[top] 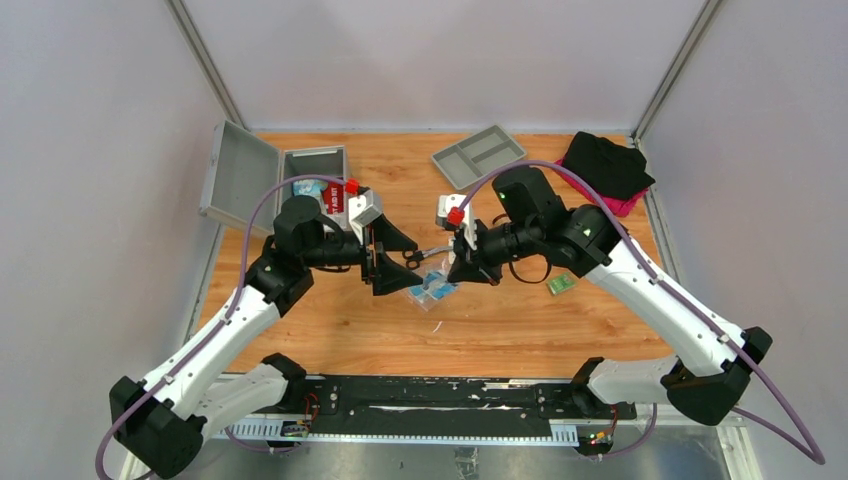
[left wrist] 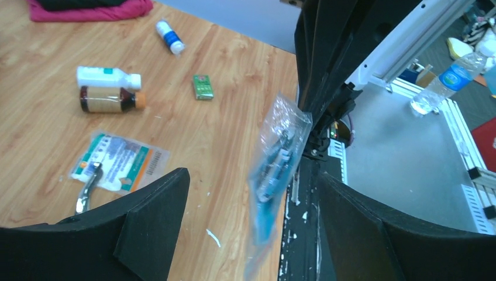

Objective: Organize the medicine kit
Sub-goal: Pick up the medical item at the center of the board, then place the medical item at the medicine box.

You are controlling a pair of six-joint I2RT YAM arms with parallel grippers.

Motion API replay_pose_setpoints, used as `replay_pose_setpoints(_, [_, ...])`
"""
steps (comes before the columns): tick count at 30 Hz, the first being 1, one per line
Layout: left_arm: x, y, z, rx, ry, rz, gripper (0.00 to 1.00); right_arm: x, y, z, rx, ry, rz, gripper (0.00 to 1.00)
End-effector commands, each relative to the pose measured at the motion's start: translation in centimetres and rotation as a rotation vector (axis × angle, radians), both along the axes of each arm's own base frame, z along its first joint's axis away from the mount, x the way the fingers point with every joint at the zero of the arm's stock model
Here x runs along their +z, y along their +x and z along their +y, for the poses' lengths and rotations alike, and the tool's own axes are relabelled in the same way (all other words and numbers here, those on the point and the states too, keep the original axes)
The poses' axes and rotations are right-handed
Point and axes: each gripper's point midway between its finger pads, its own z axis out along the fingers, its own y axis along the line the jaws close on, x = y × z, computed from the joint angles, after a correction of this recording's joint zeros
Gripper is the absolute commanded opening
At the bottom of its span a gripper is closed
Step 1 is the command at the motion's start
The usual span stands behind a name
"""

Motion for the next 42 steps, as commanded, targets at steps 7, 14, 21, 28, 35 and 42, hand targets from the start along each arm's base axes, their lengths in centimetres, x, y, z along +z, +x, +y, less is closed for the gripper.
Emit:
replay_pose_setpoints(7, [-0.3, -0.9, -1.2, -0.061, 0.003, 0.032, 0.65, 3.2, 1.4, 0.5, -0.054, 0.084, -0.120, 0.00])
replay_pose_setpoints(14, [-0.6, -0.5, -1.1, -0.046, 0.039, 0.037, 0.42, 2.6, 1.6, 0.2, -0.068, 0.066, -0.123, 0.00])
replay_pose_setpoints(21, [-0.4, -0.4, -1.0, -0.044, 0.056, 0.010, 0.10, 2.3, 1.7, 0.2, -0.074, 0.061, -0.127, 0.00])
replay_pose_setpoints(28, [-1.1, 2.1, -0.4, 0.094, 0.119, 0.014, 0.00, 2.3, 3.9, -1.0, -0.236, 0.047, -0.182, 0.33])
replay_pose_setpoints(35, [-2.9, 9.3, 4.0, 0.502, 0.224, 0.092, 0.00, 2.4, 7.2, -5.3, -0.605, 0.063, -0.265, 0.59])
replay_pose_setpoints(42, [-1.4, 17.5, 13.8, 1.002, 0.068, 0.229, 0.00, -0.3, 6.5, -6.5, -0.679, 0.061, -0.194, 0.59])
